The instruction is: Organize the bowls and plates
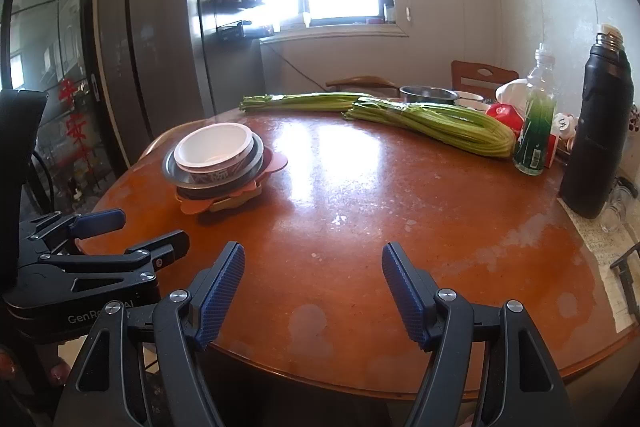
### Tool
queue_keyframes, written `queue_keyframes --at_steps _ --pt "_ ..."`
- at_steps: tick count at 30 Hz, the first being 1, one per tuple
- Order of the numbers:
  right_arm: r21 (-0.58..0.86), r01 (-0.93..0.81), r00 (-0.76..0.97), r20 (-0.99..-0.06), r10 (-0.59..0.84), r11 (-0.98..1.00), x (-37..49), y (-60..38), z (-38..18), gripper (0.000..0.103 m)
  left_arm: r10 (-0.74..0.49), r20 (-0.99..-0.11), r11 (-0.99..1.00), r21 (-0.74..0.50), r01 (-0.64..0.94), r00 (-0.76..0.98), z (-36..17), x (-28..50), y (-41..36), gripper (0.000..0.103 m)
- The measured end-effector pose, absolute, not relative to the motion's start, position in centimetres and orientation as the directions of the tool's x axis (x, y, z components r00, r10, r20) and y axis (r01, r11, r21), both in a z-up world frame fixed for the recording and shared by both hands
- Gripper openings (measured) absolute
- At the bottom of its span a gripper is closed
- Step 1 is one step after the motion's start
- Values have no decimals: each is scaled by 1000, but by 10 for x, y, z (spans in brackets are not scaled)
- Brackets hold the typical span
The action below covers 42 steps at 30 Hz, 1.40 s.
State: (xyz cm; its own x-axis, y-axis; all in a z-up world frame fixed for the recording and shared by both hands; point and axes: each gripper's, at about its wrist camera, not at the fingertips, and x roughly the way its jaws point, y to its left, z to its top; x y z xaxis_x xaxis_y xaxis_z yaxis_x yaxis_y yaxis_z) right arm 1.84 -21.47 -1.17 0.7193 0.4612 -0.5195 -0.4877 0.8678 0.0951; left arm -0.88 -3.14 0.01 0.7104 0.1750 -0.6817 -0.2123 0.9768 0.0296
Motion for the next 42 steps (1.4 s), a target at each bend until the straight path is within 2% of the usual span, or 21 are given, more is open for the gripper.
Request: queue_keyframes --at_steps 42 --pt "91 -480 729 -511 455 872 16 -219 -9 73 205 -671 972 56 -227 713 1 -12 -33 81"
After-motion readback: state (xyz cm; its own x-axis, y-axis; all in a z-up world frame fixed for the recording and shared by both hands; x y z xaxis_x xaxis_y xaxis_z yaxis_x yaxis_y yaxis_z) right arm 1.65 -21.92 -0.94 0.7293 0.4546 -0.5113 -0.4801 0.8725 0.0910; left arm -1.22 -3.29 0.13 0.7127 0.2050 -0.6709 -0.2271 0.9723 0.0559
